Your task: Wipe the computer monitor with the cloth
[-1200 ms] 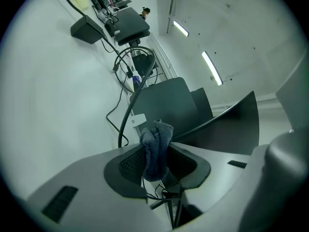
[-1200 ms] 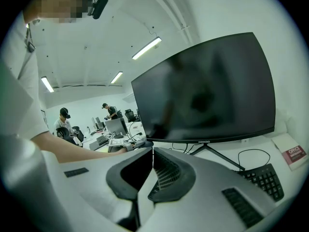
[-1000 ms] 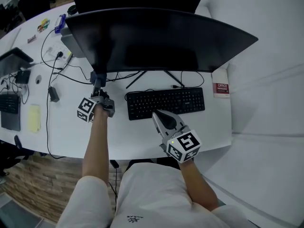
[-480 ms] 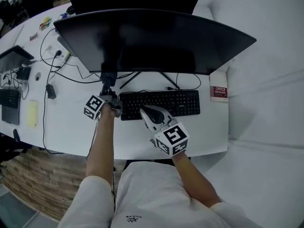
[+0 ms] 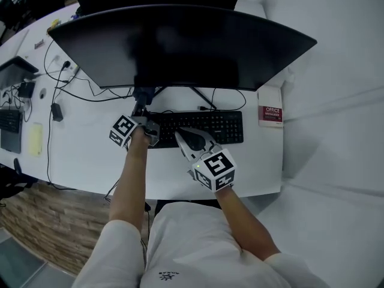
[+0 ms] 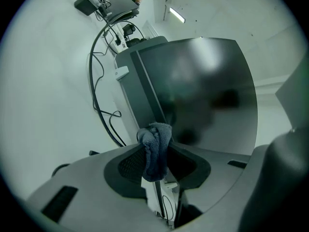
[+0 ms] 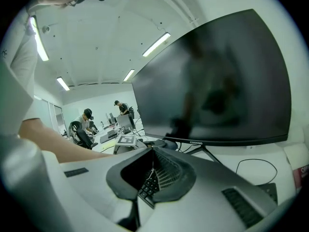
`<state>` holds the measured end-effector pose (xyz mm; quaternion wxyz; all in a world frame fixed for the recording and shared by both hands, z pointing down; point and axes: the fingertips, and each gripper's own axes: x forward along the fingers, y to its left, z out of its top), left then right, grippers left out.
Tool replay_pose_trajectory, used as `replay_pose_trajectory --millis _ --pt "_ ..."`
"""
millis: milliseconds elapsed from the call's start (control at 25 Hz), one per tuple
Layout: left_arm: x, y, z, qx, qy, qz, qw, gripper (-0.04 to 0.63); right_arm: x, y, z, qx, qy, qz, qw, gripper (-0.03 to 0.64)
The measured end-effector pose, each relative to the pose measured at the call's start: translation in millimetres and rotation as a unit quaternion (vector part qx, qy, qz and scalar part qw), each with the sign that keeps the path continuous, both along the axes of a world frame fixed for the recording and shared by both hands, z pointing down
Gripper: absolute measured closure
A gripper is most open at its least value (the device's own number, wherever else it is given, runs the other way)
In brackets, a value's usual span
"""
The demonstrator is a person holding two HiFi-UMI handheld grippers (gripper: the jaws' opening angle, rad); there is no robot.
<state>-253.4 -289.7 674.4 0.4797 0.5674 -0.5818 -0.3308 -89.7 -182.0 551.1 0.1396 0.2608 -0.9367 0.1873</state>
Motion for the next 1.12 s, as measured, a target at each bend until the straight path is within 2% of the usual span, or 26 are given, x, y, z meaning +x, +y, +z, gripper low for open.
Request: replay_pose_trajectory --millis 440,1120 --pt "60 -8 -2 0.000 -0.004 0.020 0.9998 0.463 64 -12 6 -0.009 -0.013 0.031 0.999 0.597" --pt "173 -28 -4 0.006 0.012 0.086 0.9962 0.463 141 -24 13 -0.015 -0.022 0.074 0.997 0.597"
